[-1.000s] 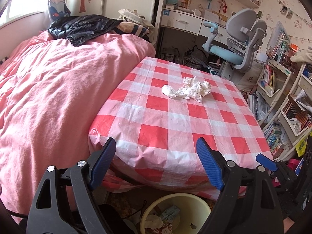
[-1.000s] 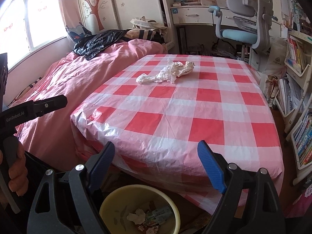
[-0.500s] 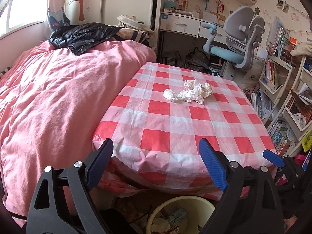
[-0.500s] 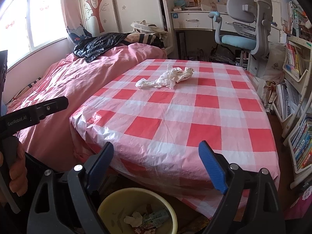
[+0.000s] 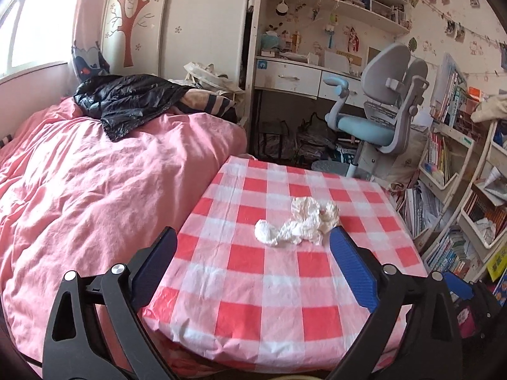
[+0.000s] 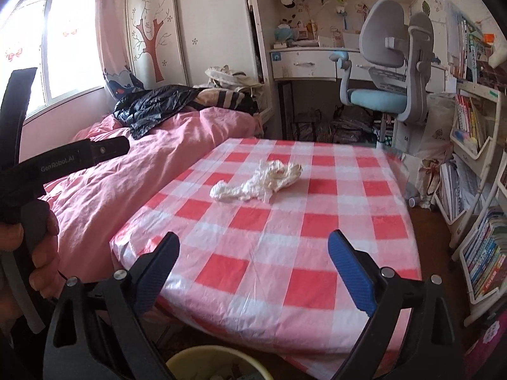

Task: Collect trash
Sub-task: 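Move both grippers back toward the remaining crumpled tissues on the table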

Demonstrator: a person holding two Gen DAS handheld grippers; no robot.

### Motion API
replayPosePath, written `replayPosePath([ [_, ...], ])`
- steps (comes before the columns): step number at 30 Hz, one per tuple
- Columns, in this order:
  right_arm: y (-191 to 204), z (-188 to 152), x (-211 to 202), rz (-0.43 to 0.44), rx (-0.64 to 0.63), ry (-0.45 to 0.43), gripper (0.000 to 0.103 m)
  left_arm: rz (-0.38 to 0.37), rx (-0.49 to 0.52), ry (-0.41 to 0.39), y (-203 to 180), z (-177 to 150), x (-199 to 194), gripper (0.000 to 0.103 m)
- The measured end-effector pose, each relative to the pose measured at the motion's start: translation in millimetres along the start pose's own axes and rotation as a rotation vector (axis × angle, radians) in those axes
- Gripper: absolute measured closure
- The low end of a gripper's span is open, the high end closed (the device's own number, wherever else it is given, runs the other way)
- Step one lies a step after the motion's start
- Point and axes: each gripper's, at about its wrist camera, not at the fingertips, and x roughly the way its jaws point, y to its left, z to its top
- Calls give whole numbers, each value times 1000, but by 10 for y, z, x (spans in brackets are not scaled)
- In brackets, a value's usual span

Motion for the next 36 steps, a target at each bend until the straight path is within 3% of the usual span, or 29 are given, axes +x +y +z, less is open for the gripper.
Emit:
replayPosePath([
  [5, -151, 379, 206, -49, -34, -56, 11, 10, -48, -20, 121, 211, 223, 7],
  [8, -269, 376, 346, -99, -31, -62, 11, 29, -87, 61, 225, 126, 392, 7],
  [10, -378, 332, 479, -99, 53, -2, 11, 8, -118, 80, 268, 113, 425, 7],
  [12, -414, 331, 485, -67, 107, -3, 11, 15, -110, 77, 265, 106, 418, 7],
  [19, -244, 342, 488, -80, 11, 7, 10, -14, -69, 99, 180, 80, 440, 7],
  [36, -250, 316, 587, -82, -4, 61, 9, -38, -42, 143, 96, 50, 489, 7],
])
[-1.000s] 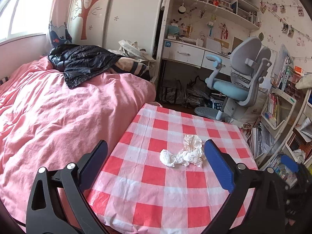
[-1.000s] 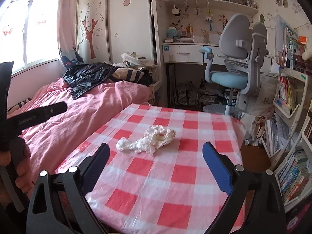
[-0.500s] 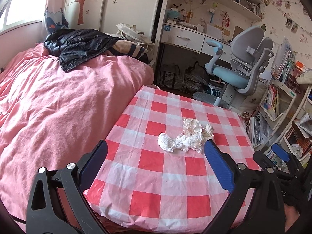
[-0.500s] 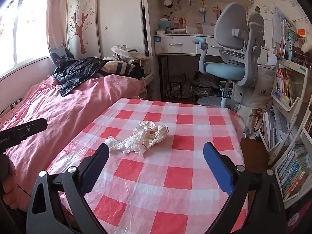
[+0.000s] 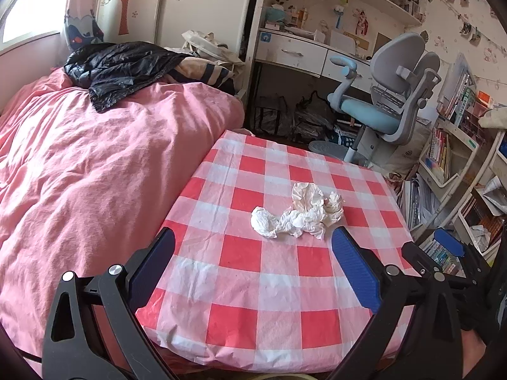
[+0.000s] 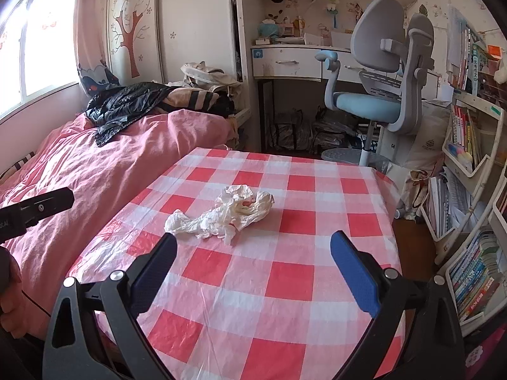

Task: Collect trash
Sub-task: 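Move both grippers back toward the remaining crumpled tissues on the table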

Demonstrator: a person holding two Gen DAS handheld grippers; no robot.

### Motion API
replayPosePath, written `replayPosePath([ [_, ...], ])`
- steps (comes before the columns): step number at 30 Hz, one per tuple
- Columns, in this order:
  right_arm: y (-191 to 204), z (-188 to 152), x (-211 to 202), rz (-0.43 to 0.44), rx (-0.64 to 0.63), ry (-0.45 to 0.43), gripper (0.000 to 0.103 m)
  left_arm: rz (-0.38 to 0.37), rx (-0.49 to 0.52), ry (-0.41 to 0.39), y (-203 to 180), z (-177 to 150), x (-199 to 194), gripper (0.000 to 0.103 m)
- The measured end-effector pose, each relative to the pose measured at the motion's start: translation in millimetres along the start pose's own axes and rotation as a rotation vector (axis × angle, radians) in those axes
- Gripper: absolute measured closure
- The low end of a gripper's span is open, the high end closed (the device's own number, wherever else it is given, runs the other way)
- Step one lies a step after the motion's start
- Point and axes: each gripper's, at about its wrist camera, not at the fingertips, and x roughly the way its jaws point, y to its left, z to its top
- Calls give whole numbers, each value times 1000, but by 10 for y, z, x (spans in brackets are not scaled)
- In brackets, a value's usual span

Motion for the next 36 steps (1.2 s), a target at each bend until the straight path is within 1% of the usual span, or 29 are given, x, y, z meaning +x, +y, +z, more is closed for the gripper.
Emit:
replayPosePath([
  [6, 5, -4, 6, -2, -3, 4, 9, -3, 9, 6, -25, -1, 19, 7],
  [20, -57, -50, 43, -34, -42, 14, 9, 3, -23, 15, -54, 72, 103, 7],
  [23, -90, -45, 25, -10, -20, 9, 9, 6, -28, 11, -100, 96, 130, 7],
  [26, -87, -49, -32, 33, -7, 6, 9, 14, -23, 12, -147, 101, 143, 7],
  [29, -80, -72, -79, 63, -28, -12, 8, 20, -28, 1, -180, 97, 151, 7],
  [32, -94, -69, -66, 60, -65, -13, 8, 48, 7, -8, -211, 69, 174, 7],
  [34, -165, -56, -79, 69, -39, -16, 8, 71, 18, -4, -181, 51, 199, 7],
  [36, -234, -34, -92, 77, 2, -24, 8, 82, 0, 5, -115, 43, 227, 7],
])
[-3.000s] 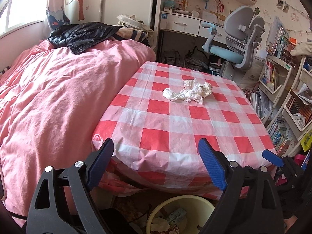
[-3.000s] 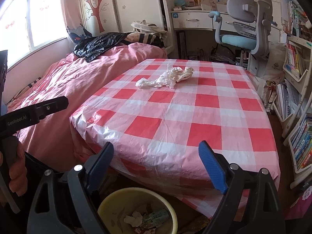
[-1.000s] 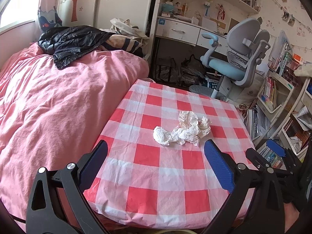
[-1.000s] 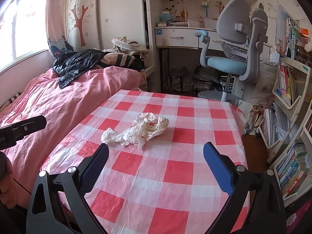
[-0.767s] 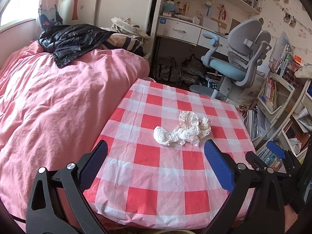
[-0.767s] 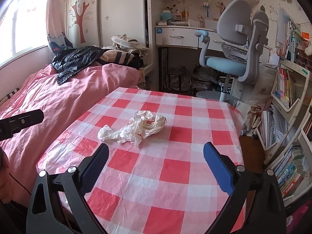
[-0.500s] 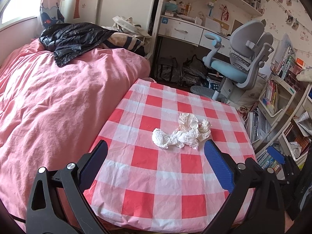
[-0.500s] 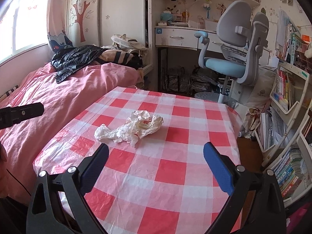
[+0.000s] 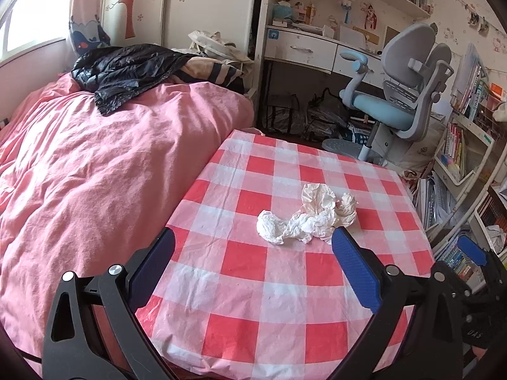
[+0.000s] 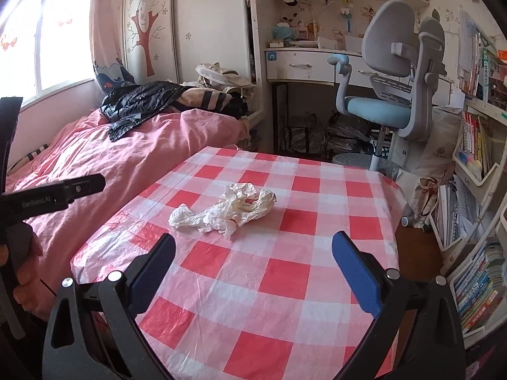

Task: Collect trash
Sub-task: 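Move both grippers back toward the remaining crumpled tissues on the table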

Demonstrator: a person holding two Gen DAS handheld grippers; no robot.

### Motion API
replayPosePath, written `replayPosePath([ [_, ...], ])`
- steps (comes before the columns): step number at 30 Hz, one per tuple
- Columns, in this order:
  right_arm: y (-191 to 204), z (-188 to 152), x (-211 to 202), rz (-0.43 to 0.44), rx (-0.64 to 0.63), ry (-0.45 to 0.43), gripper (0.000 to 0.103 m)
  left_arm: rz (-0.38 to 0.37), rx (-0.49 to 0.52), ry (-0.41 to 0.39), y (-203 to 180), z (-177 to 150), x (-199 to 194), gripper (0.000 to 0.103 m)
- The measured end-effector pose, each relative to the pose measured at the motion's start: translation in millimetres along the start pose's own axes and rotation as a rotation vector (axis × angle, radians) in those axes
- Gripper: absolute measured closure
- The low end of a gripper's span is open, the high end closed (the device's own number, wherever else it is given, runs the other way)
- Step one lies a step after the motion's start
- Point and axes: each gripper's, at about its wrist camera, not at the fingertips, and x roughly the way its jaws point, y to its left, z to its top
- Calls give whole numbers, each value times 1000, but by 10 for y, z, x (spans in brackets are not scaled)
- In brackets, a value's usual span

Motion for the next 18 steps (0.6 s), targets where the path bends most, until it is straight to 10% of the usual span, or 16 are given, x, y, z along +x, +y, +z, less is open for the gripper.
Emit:
replayPosePath([
  [18, 180, -30, 169, -25, -46, 39, 8, -13, -42, 46, 208, -15, 72, 7],
])
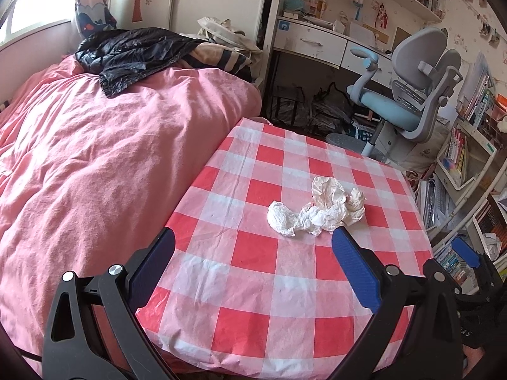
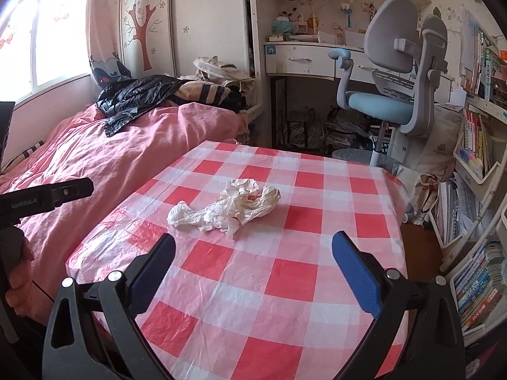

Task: Collect trash
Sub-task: 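Move both grippers back toward the remaining crumpled tissues on the table, then close the left gripper on a tissue while the right grasps another tissue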

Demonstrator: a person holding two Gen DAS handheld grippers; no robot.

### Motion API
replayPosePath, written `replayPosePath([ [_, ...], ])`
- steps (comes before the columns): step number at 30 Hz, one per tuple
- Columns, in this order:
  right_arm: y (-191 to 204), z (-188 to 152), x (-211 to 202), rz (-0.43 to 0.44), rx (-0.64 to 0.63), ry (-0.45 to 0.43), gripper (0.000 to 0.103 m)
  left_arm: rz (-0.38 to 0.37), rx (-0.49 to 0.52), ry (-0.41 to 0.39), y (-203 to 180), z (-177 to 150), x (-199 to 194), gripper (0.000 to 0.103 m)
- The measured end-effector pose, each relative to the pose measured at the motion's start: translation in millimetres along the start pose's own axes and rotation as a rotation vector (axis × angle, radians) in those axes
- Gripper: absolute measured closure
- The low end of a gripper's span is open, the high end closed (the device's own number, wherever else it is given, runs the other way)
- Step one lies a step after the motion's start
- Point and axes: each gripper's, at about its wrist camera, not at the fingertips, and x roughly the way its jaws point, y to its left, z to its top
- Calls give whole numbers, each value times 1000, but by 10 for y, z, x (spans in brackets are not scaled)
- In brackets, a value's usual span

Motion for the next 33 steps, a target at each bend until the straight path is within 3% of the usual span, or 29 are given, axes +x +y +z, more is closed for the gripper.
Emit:
replayPosePath([
  [22, -17, -9, 28, -14, -1, 14, 8, -1, 32, 44, -55, -45, 87, 7],
  [30, -157, 24, 230, 1, 50, 46, 8, 18, 0, 111, 112, 39, 408, 7],
  [33, -171, 45, 420, 28, 70, 82, 8, 23, 45, 130, 61, 81, 575, 7],
])
